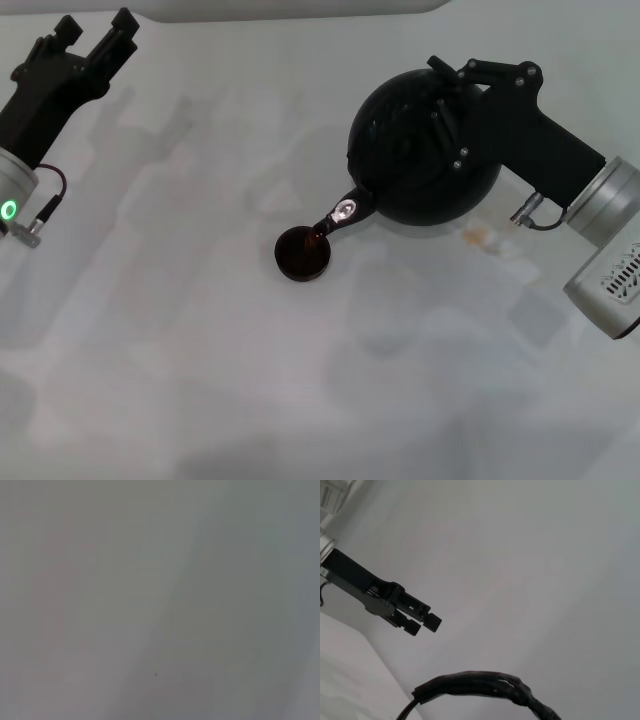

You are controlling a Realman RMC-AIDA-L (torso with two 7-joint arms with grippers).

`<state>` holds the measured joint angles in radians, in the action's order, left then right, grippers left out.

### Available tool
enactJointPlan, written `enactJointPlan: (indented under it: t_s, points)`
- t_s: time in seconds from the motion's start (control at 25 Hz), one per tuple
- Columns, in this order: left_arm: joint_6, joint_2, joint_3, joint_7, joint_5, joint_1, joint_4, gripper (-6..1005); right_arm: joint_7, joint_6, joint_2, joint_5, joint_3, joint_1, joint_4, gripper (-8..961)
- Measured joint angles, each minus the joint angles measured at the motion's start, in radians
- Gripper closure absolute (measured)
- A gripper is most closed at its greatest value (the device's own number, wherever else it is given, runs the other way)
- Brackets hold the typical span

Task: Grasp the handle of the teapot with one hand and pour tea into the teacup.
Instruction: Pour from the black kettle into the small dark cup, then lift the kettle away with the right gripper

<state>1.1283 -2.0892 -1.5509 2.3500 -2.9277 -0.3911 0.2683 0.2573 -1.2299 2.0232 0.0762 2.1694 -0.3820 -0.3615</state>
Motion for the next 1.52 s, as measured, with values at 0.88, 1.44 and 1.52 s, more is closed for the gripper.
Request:
enactJointPlan:
  t_s: [0.88,1.44,1.52]
  points:
    - [-0.008,0.002,0.002,0.000,0.001,-0.004,0.000,113,0.051,0.007,0.000,0.005,-0.002,0.001,-0.001,836]
    - [-0.009,0.000,0.006,0.000,0.001,-0.004,0.000,112,0.038,0.009,0.000,0.008,-0.007,0.001,0.001,837]
    - [-0.009,0.000,0.006,0.000,0.001,-0.004,0.000,112,0.006,0.010,0.000,0.008,-0.008,0.002,0.001,837]
